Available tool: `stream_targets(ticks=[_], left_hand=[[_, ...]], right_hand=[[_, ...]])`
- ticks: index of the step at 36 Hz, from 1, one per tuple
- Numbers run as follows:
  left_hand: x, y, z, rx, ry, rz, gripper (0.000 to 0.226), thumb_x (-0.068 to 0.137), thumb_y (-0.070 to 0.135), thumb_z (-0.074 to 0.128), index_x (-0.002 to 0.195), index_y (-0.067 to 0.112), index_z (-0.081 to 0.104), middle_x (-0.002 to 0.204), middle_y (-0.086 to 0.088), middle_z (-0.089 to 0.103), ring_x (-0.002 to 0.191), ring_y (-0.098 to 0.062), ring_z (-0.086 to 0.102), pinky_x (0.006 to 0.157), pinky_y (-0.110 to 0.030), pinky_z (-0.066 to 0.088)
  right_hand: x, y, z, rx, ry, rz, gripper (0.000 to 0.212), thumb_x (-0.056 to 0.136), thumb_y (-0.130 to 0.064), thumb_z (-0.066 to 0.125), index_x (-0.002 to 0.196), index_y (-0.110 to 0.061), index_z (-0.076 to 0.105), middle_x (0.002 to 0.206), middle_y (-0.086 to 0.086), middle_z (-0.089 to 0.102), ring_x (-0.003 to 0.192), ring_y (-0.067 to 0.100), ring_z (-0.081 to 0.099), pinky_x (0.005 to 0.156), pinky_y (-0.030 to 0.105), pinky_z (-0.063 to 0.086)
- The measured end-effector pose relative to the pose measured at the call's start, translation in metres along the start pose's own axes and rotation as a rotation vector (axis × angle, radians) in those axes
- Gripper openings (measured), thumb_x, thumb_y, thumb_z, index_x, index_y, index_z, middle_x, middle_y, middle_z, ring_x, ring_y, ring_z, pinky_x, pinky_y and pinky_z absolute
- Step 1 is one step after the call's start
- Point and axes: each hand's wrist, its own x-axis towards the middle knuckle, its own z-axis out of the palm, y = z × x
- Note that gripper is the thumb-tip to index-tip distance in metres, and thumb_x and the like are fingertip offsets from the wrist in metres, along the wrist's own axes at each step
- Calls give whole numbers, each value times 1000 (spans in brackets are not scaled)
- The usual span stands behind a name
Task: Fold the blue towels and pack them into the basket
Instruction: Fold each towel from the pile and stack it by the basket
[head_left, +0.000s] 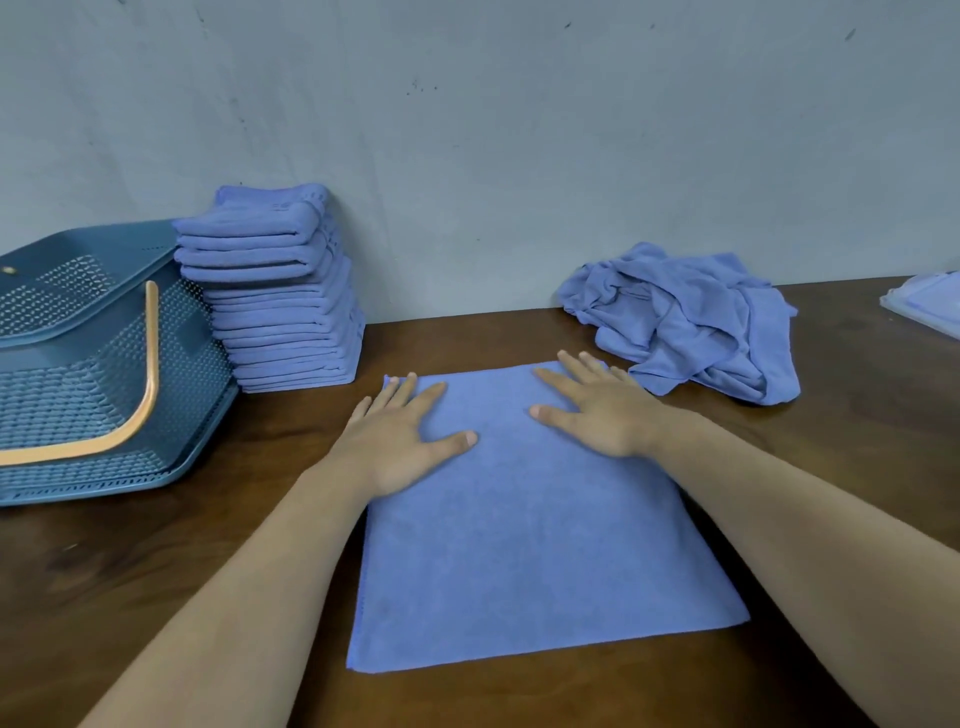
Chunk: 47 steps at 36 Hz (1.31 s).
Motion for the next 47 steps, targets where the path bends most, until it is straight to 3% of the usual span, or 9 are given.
stream_targets(ticks=[6, 11, 15, 19, 26, 30, 40, 44, 47], left_hand=[[1, -3, -1, 39, 24, -21, 113, 72, 108, 22, 168, 50, 6, 178, 11, -6, 164, -12, -9, 132, -43, 0], [-2, 1, -4, 34, 25, -17, 109, 76, 105, 22, 168, 48, 7, 179, 11, -4, 164, -10, -8, 132, -45, 0], [-18, 12, -10, 65, 105, -20, 81, 101, 80, 28, 170, 39, 16, 179, 7, 1, 165, -14, -5, 133, -48, 1], [-57, 44, -4, -17, 80, 9, 65, 109, 62, 30, 167, 32, 29, 177, 4, 20, 164, -17, 12, 132, -49, 11], [-153, 62, 33, 53, 6, 115, 78, 102, 81, 17, 169, 45, 0, 176, 16, -14, 161, -6, -20, 132, -35, -8], [-178, 35, 31, 104, 30, 87, 79, 94, 91, 6, 161, 57, -18, 171, 21, -29, 152, 3, -36, 132, -39, -10], [-194, 33, 27, 109, 34, 49, 97, 81, 103, 6, 161, 56, -19, 172, 19, -29, 155, -3, -33, 132, -40, -9], [-203, 36, 27, 129, 150, 141, 91, 90, 96, 18, 167, 49, 7, 175, 20, -11, 161, -7, -20, 134, -42, -1], [-208, 51, 31, 75, 298, 420, 52, 107, 61, 45, 155, 40, 47, 167, 18, 35, 159, -9, 24, 128, -41, 25]], right_hand=[[8, 11, 10, 39, 50, 34, 93, 79, -100, 13, 162, -59, 2, 176, -13, -12, 162, 14, -15, 131, 45, -2], [1, 6, 1, 5, 2, 38, 87, 88, -93, 15, 164, -55, -1, 176, -9, -14, 162, 18, -16, 131, 47, -2], [-23, -19, -11, -163, 45, 22, 71, 105, -71, 16, 168, -39, 11, 178, 1, -2, 164, 24, -5, 130, 53, 2], [-74, -60, 2, -33, 35, -110, 65, 107, -67, 26, 166, -41, 22, 177, -1, 13, 163, 18, 9, 129, 49, 8], [-156, -46, 35, -23, 27, -128, 77, 96, -86, 12, 163, -55, -6, 174, -18, -20, 160, 8, -21, 132, 41, -4], [-183, -16, 39, -9, 61, -61, 78, 89, -93, 4, 158, -62, -15, 171, -22, -26, 154, 0, -31, 131, 41, -8], [-212, -6, 47, -14, 157, 6, 83, 84, -99, 4, 155, -64, -19, 172, -16, -26, 159, 13, -27, 131, 46, -7], [-218, -8, 46, -89, 318, -230, 70, 100, -84, 25, 163, -59, 7, 177, -16, -6, 163, 18, -11, 131, 51, 6], [-221, -13, 48, -49, 339, -489, 40, 112, -50, 42, 152, -53, 46, 169, -28, 25, 159, 8, 21, 124, 39, 28]])
